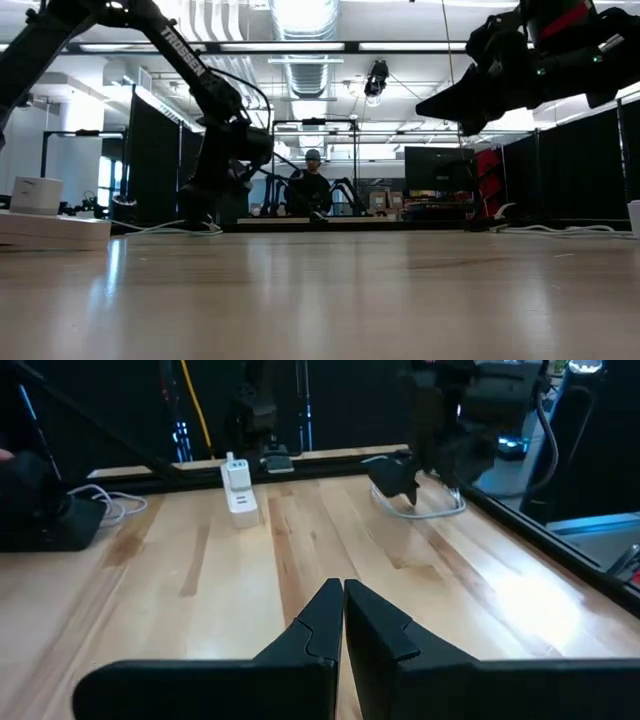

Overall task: Insert USB
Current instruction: Insert the top left white charger cable into the white charger adapter connected to the left white outlet extension

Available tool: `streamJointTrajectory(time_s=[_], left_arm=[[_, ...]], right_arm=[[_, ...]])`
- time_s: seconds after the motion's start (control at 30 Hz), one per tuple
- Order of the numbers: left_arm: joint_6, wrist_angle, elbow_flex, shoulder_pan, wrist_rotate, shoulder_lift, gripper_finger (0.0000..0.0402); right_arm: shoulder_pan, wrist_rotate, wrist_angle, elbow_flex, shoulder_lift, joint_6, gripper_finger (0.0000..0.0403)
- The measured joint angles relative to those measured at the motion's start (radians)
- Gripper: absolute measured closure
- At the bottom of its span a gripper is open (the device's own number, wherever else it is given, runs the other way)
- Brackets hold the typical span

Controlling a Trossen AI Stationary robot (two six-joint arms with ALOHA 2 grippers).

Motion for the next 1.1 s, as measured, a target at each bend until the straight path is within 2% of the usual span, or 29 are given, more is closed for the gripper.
streamJointTrajectory(time_s=[0.13,0.37,0.5,0.63,0.73,1.1], left_arm=[[0.032,0.013,0.0,0.003,-0.033,0.008,0.0161],[0.041,0.024,0.0,0.004,-0.081,-0.035,0.031],[0.092,0.036,0.0,0.013,-0.08,-0.042,0.0354],[0.196,0.051,0.0,0.03,-0.069,-0.042,0.036],[0.217,0.069,0.0,0.044,-0.064,-0.042,0.0347],[0.266,0.147,-0.001,0.057,-0.011,-0.042,0.025]], right_arm=[[0.002,-0.004,-0.001,0.0,-0.001,0.003,0.0403],[0.005,-0.004,0.0,0.0,0.001,0.014,0.0403],[0.005,-0.004,0.0,0.0,0.001,0.013,0.0403],[0.007,-0.004,-0.001,0.0,0.001,0.018,0.0403],[0.01,-0.004,-0.002,0.0,0.001,0.019,0.0403],[0.027,-0.008,-0.002,0.0,0.001,0.01,0.0403]])
